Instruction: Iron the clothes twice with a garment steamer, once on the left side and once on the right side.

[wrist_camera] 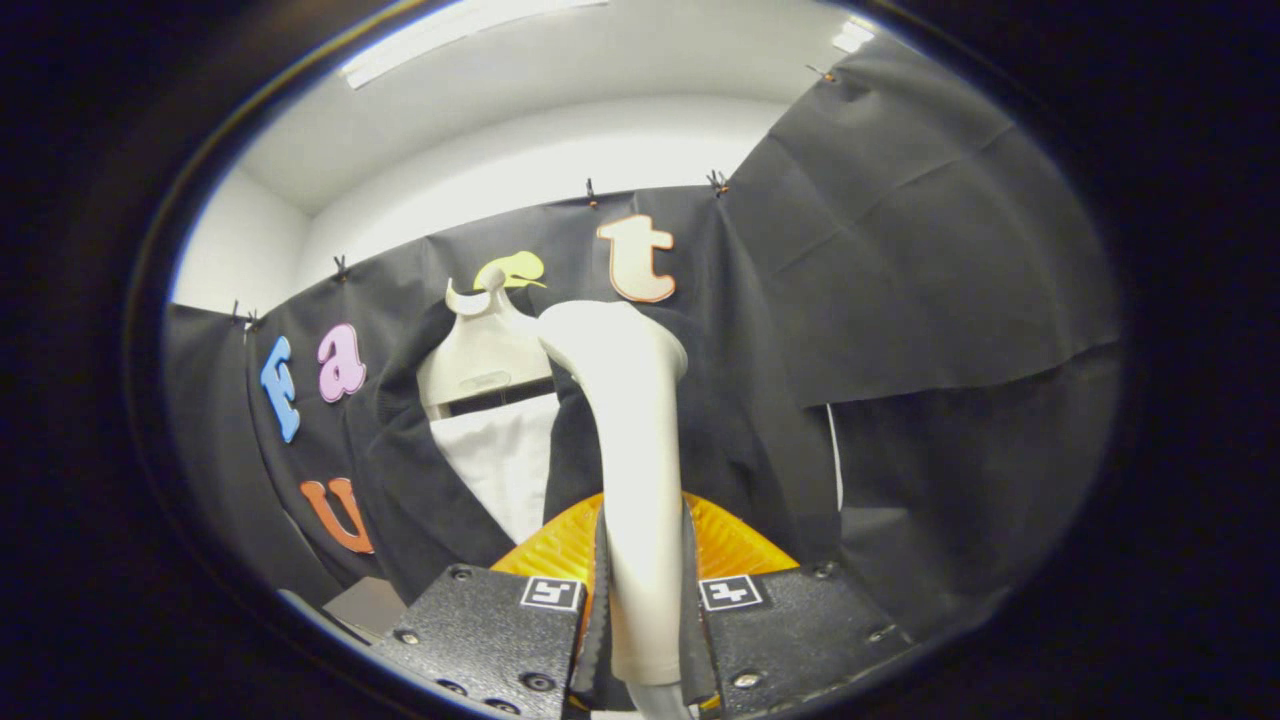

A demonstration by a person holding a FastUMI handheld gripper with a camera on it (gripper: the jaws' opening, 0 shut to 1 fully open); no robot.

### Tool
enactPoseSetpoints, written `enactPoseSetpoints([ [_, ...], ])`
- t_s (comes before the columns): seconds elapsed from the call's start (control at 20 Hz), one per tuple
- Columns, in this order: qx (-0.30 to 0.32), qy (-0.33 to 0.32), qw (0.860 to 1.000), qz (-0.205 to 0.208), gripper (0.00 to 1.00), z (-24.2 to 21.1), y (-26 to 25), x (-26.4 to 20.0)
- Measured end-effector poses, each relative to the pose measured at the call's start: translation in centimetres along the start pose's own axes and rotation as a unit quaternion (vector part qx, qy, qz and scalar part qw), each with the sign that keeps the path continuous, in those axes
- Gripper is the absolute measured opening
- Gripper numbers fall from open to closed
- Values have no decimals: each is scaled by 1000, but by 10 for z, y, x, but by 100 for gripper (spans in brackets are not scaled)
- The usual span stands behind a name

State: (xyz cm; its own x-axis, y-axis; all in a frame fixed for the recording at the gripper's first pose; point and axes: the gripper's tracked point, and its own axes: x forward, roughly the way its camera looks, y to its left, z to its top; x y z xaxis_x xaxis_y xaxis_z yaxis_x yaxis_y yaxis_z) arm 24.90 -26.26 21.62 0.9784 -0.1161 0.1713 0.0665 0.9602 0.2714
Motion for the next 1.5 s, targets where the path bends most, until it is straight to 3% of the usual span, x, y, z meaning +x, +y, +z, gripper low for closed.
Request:
enactPoseSetpoints([
  [0.35, -27, -3, 999, -25, 30, -13, -7, 18],
  [1.5, -40, 75, 994, -65, 30, -114, -22, -26],
])
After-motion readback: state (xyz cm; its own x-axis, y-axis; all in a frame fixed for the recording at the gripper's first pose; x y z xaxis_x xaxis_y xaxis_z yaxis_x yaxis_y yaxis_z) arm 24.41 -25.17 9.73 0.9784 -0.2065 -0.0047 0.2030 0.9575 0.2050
